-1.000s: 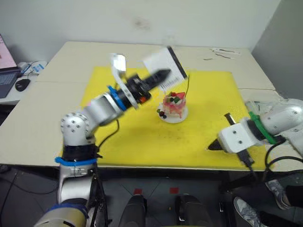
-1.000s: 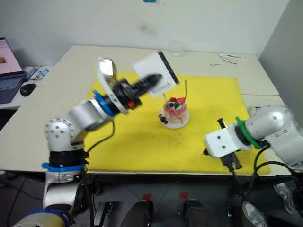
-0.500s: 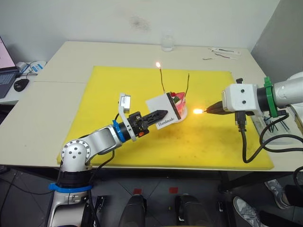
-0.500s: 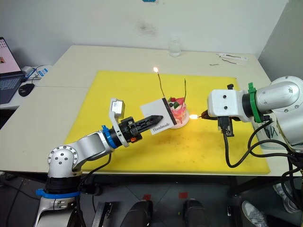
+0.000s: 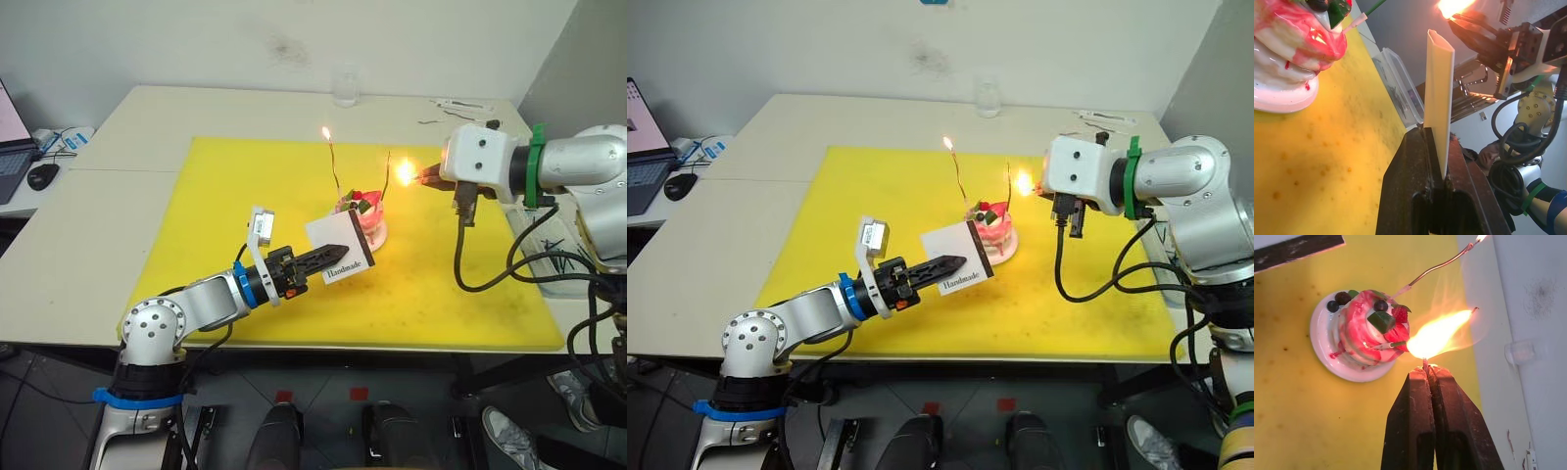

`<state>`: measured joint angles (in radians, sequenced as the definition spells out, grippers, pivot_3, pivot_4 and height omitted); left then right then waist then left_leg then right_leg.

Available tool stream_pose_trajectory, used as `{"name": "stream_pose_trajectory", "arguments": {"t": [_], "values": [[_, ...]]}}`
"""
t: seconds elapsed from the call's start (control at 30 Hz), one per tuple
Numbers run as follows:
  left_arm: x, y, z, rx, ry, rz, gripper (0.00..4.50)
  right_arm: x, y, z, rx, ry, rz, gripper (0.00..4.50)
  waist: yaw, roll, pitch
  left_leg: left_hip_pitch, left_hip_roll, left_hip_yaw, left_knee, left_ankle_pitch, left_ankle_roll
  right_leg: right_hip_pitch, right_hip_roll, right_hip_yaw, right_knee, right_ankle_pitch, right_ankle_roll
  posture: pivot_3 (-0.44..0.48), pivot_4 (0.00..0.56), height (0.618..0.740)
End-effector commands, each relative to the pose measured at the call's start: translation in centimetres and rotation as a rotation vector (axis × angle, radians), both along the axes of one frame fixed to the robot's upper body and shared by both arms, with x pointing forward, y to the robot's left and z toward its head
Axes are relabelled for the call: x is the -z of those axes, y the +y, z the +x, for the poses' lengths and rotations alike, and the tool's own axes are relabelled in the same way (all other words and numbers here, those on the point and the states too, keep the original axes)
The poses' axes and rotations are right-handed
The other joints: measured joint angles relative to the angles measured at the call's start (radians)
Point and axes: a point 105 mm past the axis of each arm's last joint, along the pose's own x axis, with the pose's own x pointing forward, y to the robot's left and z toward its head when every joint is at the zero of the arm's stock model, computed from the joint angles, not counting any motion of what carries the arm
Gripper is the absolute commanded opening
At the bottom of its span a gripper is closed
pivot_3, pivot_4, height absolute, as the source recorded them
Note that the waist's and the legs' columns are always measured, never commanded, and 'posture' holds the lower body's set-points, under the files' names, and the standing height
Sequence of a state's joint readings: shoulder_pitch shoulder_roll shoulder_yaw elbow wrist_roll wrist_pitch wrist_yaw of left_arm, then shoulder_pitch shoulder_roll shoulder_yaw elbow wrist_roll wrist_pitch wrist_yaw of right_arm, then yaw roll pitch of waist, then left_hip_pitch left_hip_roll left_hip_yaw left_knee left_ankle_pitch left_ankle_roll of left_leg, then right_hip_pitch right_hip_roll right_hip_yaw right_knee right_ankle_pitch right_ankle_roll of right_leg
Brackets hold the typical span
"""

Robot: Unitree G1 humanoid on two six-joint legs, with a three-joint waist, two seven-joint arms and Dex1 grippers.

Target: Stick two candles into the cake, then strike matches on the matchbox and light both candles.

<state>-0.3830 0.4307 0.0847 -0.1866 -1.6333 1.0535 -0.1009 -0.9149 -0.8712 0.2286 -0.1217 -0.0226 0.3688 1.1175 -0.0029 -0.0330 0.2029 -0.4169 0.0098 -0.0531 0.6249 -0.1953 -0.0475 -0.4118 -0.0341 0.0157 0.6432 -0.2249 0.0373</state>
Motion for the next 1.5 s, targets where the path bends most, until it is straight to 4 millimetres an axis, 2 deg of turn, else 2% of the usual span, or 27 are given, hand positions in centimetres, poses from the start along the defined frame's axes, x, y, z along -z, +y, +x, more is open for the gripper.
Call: {"name": "stream_pose_trajectory", "arguments": {"t": [0.03, 0.57, 1.5], "values": [[-1.1, -0.7, -0.6, 0.034, -0.056, -0.009, 0.0, -1.8, 0.3, 0.3, -0.007, -0.091, -0.004, 0.04, 0.0, 0.0, 0.0, 0.0, 0.0, 0.0, 0.0, 0.0, 0.0, 0.0, 0.0, 0.0, 0.0, 0.0, 0.0, 0.0, 0.15, 0.74], [-1.3, -1.4, -1.1, 0.05, -0.07, -0.008, 0.0, -2.1, 1.4, 1.6, -0.036, -0.124, -0.01, 0.04, -0.001, 0.0, 0.0, 0.0, 0.0, 0.0, 0.0, 0.0, 0.0, 0.0, 0.0, 0.0, 0.001, 0.0, 0.0, 0.0, 0.15, 0.74], [-1.6, -1.6, -1.2, 0.059, -0.075, -0.012, 0.0, -2.5, 1.2, 2.2, -0.026, -0.146, -0.018, 0.04, -0.001, 0.0, 0.0, 0.0, 0.0, -0.001, 0.0, 0.0, 0.0, 0.0, 0.001, 0.0, 0.001, 0.0, 0.0, 0.0, 0.15, 0.74]]}}
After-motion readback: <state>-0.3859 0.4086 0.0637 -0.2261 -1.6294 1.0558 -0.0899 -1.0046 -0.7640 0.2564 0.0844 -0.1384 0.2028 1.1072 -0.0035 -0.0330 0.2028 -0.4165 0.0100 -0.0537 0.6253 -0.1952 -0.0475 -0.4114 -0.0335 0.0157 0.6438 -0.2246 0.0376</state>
